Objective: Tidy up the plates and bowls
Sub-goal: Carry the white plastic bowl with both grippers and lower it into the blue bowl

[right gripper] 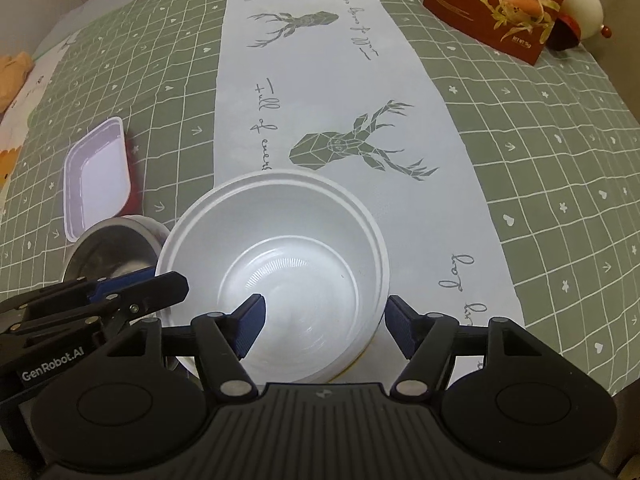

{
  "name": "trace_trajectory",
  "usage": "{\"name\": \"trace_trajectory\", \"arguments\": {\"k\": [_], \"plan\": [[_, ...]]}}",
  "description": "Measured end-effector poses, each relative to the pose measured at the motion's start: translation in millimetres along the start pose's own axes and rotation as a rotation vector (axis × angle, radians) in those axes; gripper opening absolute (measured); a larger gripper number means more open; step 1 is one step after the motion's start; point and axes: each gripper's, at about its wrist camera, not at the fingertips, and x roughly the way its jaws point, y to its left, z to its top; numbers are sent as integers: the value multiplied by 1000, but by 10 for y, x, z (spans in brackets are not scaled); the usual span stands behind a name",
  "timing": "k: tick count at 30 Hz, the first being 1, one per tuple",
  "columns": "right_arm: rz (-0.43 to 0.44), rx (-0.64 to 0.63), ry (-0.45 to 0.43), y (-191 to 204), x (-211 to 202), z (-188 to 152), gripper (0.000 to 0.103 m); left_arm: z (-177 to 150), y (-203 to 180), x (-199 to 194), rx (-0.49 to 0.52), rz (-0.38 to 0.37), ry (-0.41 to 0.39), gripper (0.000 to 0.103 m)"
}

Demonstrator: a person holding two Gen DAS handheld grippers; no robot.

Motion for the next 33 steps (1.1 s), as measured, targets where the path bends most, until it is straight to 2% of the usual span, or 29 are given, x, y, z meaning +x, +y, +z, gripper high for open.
{"name": "trace_trajectory", "arguments": {"k": [7, 15, 18, 25, 33], "plan": [[-8, 31, 28, -50, 94, -19, 67, 5, -72, -37, 39, -17, -3, 24], [-18, 29, 69, -54, 207, -71, 67, -26, -108, 126, 93, 55, 30, 23], [-17, 32, 95, -53, 266, -97, 67, -21, -63, 178, 86, 54, 47, 23], [-12, 27, 91, -27, 238, -112, 67, -19, -65, 210, 102, 116, 32, 23], [-11, 35, 98, -58, 286, -117, 67, -55, -151, 202, 134, 109, 36, 23]]}}
